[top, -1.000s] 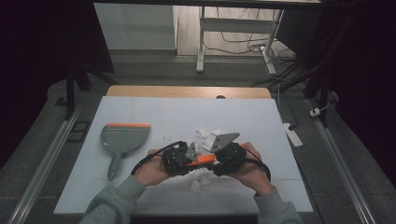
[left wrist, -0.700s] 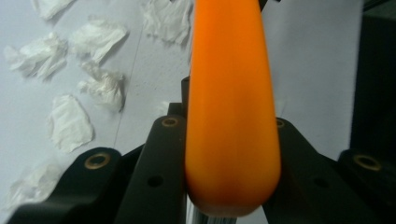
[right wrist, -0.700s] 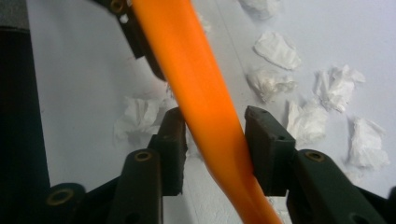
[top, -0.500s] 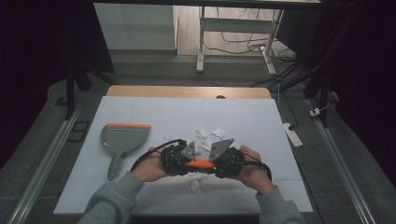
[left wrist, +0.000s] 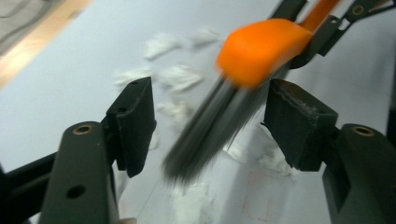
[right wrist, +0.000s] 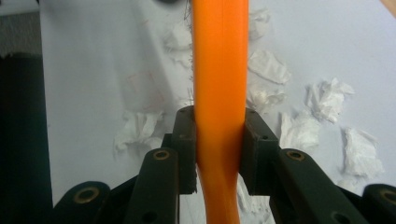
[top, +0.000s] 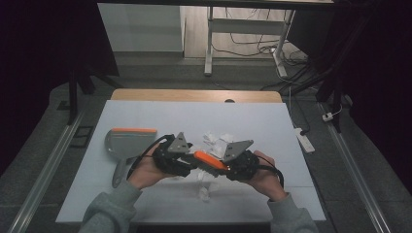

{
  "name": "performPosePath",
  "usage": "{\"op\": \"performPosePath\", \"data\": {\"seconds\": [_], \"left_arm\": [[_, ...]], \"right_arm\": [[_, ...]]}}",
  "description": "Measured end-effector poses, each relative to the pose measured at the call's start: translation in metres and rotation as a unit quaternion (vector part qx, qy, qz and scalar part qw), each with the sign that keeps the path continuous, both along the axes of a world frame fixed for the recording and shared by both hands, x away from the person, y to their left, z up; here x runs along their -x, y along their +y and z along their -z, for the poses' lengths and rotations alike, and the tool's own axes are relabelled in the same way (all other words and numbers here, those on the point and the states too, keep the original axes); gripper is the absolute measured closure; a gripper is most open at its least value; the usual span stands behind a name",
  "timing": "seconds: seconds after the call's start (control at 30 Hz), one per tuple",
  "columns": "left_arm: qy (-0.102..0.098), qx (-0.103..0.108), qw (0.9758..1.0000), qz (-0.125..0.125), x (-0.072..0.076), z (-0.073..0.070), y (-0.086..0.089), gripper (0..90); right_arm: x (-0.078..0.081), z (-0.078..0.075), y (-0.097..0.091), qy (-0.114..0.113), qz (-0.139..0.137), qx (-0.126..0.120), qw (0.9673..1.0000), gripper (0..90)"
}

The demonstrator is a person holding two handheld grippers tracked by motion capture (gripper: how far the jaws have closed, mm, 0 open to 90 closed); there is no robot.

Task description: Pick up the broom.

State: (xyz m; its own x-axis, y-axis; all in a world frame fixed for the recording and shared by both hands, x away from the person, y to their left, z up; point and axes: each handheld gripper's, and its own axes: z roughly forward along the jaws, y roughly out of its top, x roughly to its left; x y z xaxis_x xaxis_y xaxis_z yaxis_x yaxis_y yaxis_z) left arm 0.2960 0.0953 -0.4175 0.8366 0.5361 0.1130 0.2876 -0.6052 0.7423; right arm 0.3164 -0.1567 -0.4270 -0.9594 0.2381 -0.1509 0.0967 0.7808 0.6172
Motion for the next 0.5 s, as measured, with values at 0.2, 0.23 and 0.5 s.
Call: {"op": "performPosePath", "data": {"seconds": [0.2, 0.23, 0.5], "left_arm": [[0.01, 0.031, 0.9973, -0.066, 0.017, 0.009, 0.034, 32.6], [0.012, 0.032, 0.9967, -0.074, 0.02, 0.012, 0.04, 32.6], [0.011, 0.043, 0.9905, -0.13, 0.041, 0.034, 0.082, 31.8]], "right_arm": [[-0.007, -0.001, -0.009, 0.011, 0.02, -0.031, 0.9993, 70.5], [-0.007, -0.001, -0.011, 0.013, 0.024, -0.035, 0.999, 70.5], [-0.016, -0.002, -0.024, 0.013, 0.051, -0.07, 0.9961, 70.4]]}}
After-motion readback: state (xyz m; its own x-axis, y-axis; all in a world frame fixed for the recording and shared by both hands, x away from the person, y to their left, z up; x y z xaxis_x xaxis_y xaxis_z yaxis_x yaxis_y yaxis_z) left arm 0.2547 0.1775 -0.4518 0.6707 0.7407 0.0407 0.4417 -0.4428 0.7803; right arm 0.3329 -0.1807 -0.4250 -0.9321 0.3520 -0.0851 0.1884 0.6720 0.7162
